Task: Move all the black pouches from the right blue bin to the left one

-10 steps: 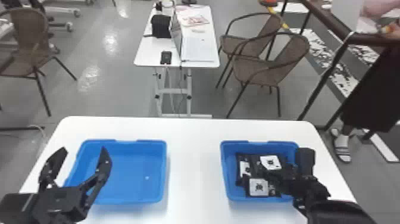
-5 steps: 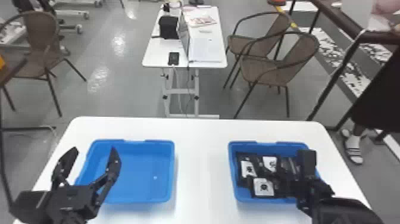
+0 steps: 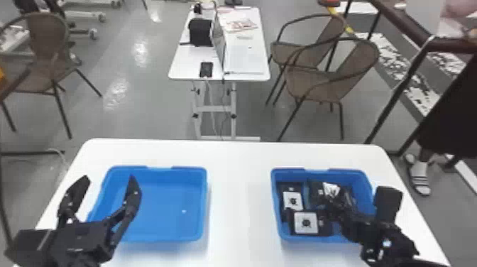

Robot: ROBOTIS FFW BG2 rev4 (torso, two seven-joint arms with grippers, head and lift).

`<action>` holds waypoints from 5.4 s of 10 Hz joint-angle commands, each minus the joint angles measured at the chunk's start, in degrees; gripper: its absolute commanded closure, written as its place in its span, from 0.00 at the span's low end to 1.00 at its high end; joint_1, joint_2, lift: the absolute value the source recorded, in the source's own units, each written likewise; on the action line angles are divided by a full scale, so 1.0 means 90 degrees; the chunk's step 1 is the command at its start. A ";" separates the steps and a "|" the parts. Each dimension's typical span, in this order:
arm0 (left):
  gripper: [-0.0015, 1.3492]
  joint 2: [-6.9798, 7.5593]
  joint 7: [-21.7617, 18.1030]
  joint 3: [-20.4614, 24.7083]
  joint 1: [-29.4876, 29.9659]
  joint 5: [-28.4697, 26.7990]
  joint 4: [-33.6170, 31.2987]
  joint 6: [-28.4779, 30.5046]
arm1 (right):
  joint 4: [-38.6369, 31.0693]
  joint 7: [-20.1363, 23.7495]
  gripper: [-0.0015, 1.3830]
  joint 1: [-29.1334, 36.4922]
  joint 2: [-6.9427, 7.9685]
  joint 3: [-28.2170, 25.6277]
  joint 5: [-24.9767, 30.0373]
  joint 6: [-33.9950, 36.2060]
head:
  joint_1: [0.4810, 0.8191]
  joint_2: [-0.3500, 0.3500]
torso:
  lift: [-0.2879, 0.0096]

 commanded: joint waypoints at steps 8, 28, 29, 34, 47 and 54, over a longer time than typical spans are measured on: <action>0.21 0.0391 -0.0676 -0.0179 -0.0907 0.2129 -0.0184 0.1688 | -0.1464 0.1989 0.78 -0.1068 0.0055 0.1835 -0.1067 0.0772 | 0.63 0.67 | 1.00; 0.90 -0.0055 -0.0900 0.0348 -0.1053 0.0479 0.0001 0.2283 | -0.0849 0.2536 0.14 -0.1253 0.0123 0.2167 0.0124 0.0078 | 0.63 0.86 | 1.00; 0.90 -0.0055 -0.0900 0.0446 -0.0995 -0.0107 0.0089 0.2352 | -0.0985 0.2526 0.15 -0.0951 0.0133 0.1864 0.0320 0.0000 | 0.63 0.83 | 1.00; 0.90 0.0098 -0.0969 0.0250 -0.1366 -0.1816 0.1085 0.2449 | -0.1366 0.2350 0.15 -0.0140 0.0231 0.1464 0.0779 -0.0029 | 0.63 0.78 | 1.00; 0.20 -0.0048 -0.0178 0.0250 -0.0409 0.1045 -0.0243 0.1287 | -0.2362 0.0290 0.18 0.1520 0.0617 0.0068 0.1228 0.1026 | 0.63 0.59 | 1.00; 0.21 -0.0039 -0.0129 0.0201 -0.0428 0.1055 -0.0223 0.1209 | -0.0790 0.0524 0.19 0.0299 0.0309 -0.0030 0.1374 0.1250 | 0.63 0.47 | 1.00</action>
